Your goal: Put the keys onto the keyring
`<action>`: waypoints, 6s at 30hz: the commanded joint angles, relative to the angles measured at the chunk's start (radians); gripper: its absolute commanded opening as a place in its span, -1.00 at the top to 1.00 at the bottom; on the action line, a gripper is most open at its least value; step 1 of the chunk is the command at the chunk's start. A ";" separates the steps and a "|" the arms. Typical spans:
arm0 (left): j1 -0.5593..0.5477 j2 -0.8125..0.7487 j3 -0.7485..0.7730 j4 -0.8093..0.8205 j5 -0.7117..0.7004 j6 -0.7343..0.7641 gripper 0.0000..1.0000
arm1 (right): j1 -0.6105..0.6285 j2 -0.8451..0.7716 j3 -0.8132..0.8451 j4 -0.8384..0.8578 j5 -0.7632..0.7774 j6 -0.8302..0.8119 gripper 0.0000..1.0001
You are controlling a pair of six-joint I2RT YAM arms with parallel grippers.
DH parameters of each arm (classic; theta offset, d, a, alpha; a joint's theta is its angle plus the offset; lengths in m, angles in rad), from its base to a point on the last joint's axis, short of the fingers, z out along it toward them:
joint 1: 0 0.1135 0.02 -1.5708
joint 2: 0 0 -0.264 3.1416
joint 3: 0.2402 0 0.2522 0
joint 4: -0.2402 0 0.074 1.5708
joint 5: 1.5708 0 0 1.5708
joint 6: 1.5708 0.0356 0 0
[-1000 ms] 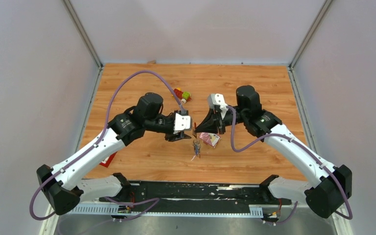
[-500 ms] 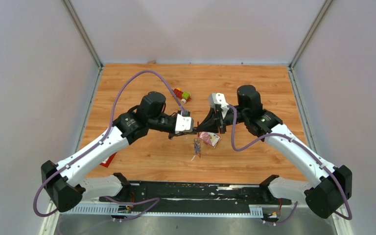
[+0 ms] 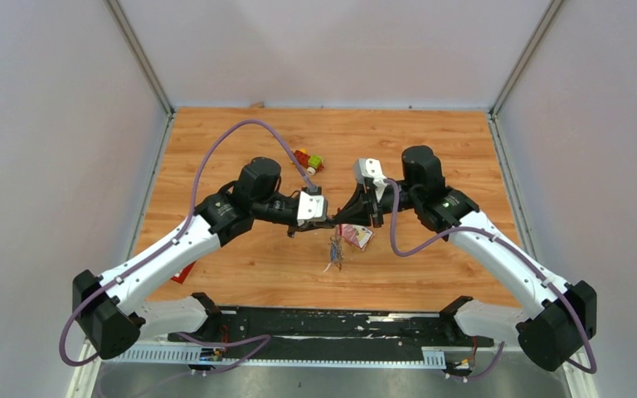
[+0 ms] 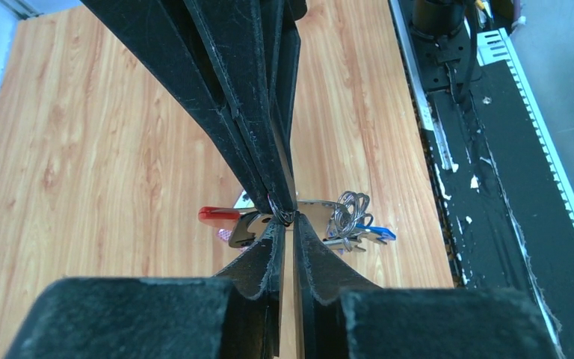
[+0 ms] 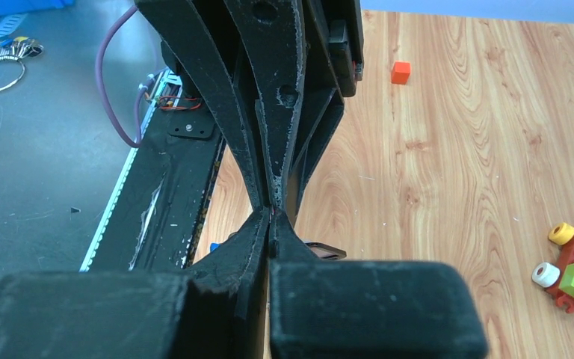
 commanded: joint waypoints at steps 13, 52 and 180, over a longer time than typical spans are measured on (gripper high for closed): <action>-0.007 -0.014 -0.026 0.027 0.049 -0.002 0.97 | 0.000 -0.047 0.013 0.042 0.125 -0.018 1.00; 0.028 0.006 0.038 0.080 0.088 0.010 0.27 | -0.019 -0.031 0.017 -0.038 -0.014 -0.114 1.00; -0.022 0.019 0.027 -0.035 -0.013 0.089 0.73 | -0.024 -0.042 0.023 0.065 -0.055 0.032 1.00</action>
